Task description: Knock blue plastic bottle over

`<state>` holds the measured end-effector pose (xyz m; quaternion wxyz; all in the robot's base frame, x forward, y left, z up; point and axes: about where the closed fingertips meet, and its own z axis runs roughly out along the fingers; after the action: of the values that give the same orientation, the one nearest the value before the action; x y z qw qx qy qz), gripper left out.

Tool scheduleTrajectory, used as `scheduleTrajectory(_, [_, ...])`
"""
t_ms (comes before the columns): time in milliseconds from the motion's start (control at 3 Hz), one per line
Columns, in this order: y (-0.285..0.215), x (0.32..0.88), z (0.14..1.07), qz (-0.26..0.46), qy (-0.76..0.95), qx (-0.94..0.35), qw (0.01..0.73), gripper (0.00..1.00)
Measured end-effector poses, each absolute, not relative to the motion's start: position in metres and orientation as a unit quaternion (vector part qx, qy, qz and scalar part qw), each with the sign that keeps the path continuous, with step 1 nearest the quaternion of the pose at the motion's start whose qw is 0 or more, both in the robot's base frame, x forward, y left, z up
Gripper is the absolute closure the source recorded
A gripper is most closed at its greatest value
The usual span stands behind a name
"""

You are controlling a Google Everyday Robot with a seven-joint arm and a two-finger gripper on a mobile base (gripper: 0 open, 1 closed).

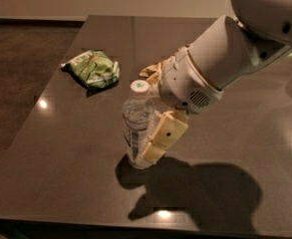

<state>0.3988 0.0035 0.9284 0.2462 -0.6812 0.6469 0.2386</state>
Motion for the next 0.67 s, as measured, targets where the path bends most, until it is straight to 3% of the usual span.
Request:
scheduleTrajectory(333, [0.0103,0.3971,0.9253,0.254,0.648,-0.676,0.241,0.38])
scheduleTrajectory(667, [0.011,0.3979,0.928,0.271,0.648,-0.671,0.238,0.69])
